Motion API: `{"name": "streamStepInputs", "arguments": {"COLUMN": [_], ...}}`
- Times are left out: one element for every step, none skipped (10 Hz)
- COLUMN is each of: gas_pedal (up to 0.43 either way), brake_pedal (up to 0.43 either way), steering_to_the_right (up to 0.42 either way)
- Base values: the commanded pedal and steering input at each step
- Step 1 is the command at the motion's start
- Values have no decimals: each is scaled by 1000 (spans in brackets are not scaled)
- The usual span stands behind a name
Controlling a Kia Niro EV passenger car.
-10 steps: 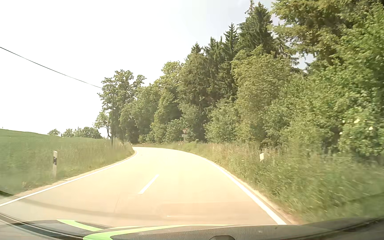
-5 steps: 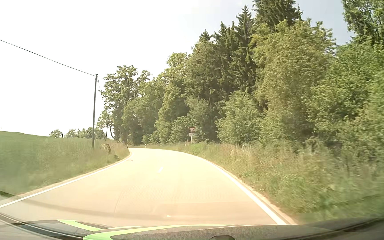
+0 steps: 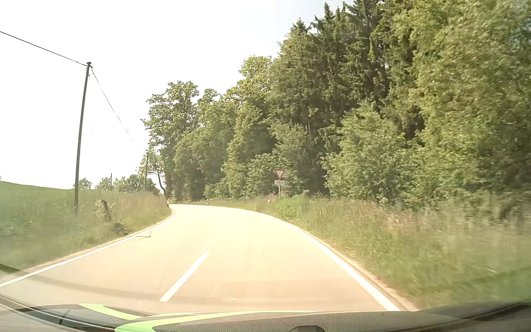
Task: Follow the waypoints while adhering to traffic rules and regulations
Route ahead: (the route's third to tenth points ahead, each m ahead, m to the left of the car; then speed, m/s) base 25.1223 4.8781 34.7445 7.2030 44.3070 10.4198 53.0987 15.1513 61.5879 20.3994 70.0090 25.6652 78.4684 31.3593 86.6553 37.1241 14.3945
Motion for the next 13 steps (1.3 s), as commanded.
{"name": "streamStepInputs", "arguments": {"gas_pedal": [157,157,157,157,157,157,157,157,157,157,157,157,157], "brake_pedal": [0,0,0,0,0,0,0,0,0,0,0,0,0], "steering_to_the_right": [-35,-36,-37,-39,-41,-43,-44,-45,-48,-50,-51,-51,-52]}}
